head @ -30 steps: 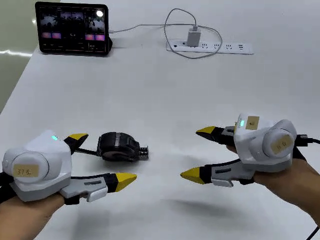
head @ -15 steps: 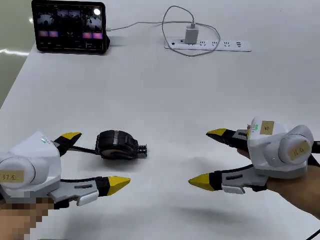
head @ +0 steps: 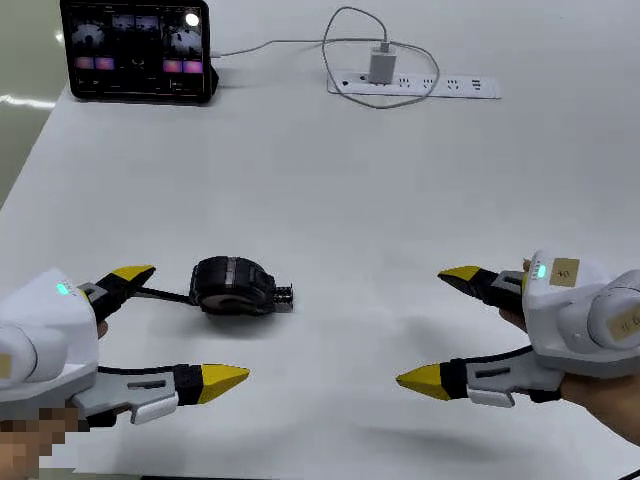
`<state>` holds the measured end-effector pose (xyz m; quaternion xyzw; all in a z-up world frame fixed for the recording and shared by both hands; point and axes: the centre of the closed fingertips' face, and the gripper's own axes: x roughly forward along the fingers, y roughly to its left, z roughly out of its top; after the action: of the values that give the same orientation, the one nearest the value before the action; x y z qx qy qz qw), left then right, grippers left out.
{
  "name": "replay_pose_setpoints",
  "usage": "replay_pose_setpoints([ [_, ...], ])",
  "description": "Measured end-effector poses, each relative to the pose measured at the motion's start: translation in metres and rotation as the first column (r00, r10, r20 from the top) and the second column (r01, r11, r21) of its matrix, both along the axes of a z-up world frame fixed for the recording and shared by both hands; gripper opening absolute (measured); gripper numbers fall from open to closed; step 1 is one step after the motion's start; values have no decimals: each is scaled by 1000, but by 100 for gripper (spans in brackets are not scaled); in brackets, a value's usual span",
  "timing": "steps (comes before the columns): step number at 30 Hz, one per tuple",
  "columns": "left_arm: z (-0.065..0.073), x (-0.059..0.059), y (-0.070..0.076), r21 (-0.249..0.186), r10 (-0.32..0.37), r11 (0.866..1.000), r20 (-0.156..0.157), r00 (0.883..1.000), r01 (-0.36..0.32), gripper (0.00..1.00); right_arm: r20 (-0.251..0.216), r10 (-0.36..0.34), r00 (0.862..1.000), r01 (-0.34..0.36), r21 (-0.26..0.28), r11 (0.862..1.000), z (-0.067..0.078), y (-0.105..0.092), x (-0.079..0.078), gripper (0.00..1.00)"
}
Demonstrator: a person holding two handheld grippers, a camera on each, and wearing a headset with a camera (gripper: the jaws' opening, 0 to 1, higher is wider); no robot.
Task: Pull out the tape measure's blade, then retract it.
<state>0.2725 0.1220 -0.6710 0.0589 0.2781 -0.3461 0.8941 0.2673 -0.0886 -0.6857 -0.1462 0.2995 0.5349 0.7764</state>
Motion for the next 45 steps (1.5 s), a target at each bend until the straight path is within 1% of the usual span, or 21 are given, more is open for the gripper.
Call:
replay_pose_setpoints([
  [3,1,-2,0,-2,-3,1000,-6,1000,3,98,9,-8,1000,8,-1,1000,1,-4,-2,79],
  [5,4,-4,0,-6,-5,1000,-2,1000,5,98,8,-15,1000,14,7,1000,4,-6,-2,79],
  [6,3,-5,1,2,-8,1000,0,1000,8,98,16,-15,1000,15,6,1000,4,-7,-3,80],
  [10,5,-9,2,7,-18,1000,1,1000,18,99,21,-19,1000,19,-1,1000,5,-11,-5,81],
  [12,6,-10,6,28,-18,999,16,1000,17,99,25,-21,999,21,-1,1000,6,-13,-7,82],
  [15,7,-12,8,29,-16,999,13,1000,16,99,30,-25,999,25,-4,1000,6,-17,-7,83],
  [17,6,-13,10,42,-17,999,19,1000,16,99,29,-28,999,28,-4,1000,6,-19,-8,84],
  [18,6,-14,10,41,-19,999,16,1000,18,99,31,-31,999,32,-5,999,6,-20,-8,85],
  [19,5,-16,10,34,-21,999,4,1000,21,99,33,-34,999,34,-4,999,6,-22,-8,86],
  [21,5,-17,13,43,-20,999,10,1000,19,99,33,-40,999,41,-2,999,7,-23,-8,86],
  [28,6,-22,16,45,-25,999,4,1000,25,99,27,-51,998,51,-5,999,6,-30,-12,88],
  [32,8,-22,18,40,-12,999,5,1000,12,99,23,-65,998,65,-5,998,5,-35,-14,88],
  [36,8,-25,18,39,-7,999,7,1000,7,99,23,-72,997,72,-10,997,4,-38,-17,89],
  [39,8,-27,18,31,-5,1000,4,1000,5,99,19,-75,997,75,-10,997,4,-39,-18,89],
  [41,5,-28,19,41,-4,999,0,1000,4,99,18,-76,997,76,-11,997,3,-39,-20,89],
  [45,4,-30,20,41,-4,999,-5,1000,4,99,10,-74,997,74,-12,997,1,-39,-23,89],
])
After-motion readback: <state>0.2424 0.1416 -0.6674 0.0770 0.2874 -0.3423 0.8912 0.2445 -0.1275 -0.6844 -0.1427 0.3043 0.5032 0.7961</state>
